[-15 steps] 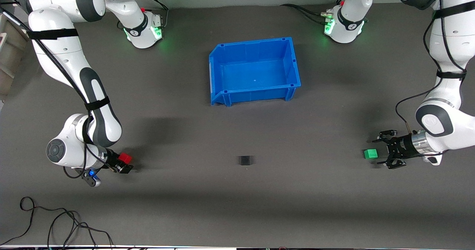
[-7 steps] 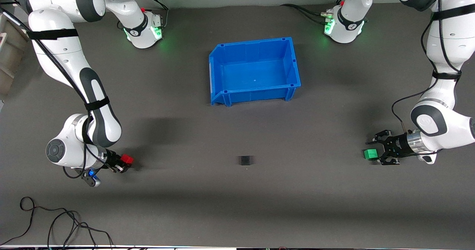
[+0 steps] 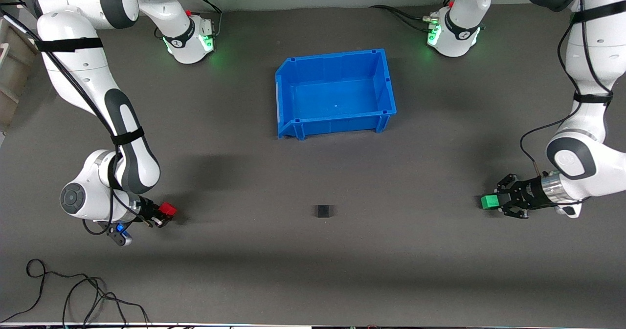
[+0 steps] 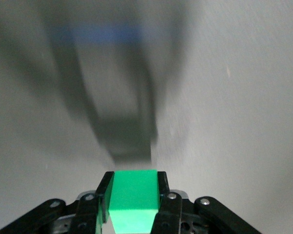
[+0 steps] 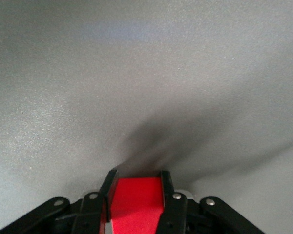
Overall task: Attach green and red cubes to black cube
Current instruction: 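Carry the red cube and the green cube toward the black cube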
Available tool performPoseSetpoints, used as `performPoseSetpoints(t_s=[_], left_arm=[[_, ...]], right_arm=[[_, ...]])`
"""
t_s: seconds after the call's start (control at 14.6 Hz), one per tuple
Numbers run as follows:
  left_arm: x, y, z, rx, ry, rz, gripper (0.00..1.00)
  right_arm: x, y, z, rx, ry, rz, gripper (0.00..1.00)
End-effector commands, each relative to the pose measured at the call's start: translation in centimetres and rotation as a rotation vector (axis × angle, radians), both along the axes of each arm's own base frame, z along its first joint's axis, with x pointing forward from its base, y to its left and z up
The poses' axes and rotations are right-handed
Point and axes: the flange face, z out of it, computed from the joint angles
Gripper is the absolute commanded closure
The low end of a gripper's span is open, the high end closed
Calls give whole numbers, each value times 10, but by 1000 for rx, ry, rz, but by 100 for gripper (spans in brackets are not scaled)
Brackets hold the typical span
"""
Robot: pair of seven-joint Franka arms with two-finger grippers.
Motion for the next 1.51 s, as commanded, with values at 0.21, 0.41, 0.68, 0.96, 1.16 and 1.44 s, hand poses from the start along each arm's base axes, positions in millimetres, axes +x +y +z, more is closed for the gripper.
performPoseSetpoints(t_s=[0.21, 0.41, 0.68, 0.96, 1.16, 1.44], left_arm=[[41, -84, 64, -72, -20, -17, 100], [59, -154, 73, -84, -20, -28, 100], [64, -242, 57, -54, -24, 26, 100], [77, -325, 43, -52, -20, 108, 100], [68, -371, 23, -27, -8, 54, 100], [48, -419, -7, 8, -36, 17, 100]], right_arm=[[21, 10, 27, 68, -22, -253, 80], [30, 46, 41, 98, -24, -394, 95], [40, 119, 65, 113, -25, -580, 100], [39, 182, 76, 126, -18, -680, 100], [36, 216, 77, 134, -1, -778, 100], [33, 291, 58, 138, 18, -903, 100]])
